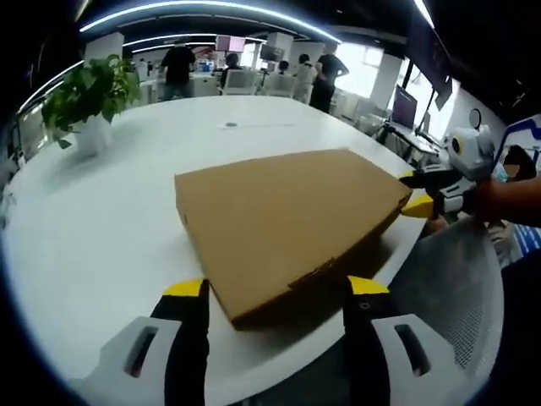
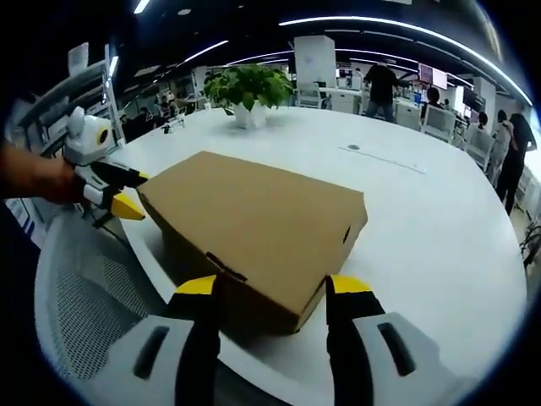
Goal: Operate the shoe box by opening the lid, removing the specified soft item, and placing it in the target area until the item is outside and the box remains undamaged.
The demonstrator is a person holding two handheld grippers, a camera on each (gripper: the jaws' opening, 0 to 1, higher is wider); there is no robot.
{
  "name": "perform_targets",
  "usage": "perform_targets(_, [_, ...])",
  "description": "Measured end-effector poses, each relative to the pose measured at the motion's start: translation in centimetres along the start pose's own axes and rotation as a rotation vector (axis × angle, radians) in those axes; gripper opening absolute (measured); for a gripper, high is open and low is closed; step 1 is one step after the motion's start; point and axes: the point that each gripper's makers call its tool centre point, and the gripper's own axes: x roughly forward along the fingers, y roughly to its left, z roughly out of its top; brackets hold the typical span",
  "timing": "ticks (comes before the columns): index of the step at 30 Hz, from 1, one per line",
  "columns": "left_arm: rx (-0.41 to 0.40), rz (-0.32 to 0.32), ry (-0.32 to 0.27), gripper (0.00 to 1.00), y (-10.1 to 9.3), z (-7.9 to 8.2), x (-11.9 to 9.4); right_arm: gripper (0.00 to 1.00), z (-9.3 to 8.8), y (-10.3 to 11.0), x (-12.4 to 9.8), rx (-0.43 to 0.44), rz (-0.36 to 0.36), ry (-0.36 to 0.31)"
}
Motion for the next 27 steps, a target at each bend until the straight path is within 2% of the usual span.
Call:
perform_targets(12, [0.020, 0.020, -0.043, 0.64, -0.4, 1.8, -1.5, 0.48, 2.0, 0.2, -1.1, -0.015, -0.015, -0.047])
perform_targets(25, [0.046, 0.036, -0.106, 0.63, -0.4, 4.9, -3.2, 0.53, 5.4, 0.3, -2.3, -0.029, -0.014, -0.129])
perform_targets(27, [0.052, 0.036, -0.117, 0.63, -0.4, 5.4, -3.4, 0.54, 6.0, 0.1, -2.4, -0.011, 0.000, -0.147])
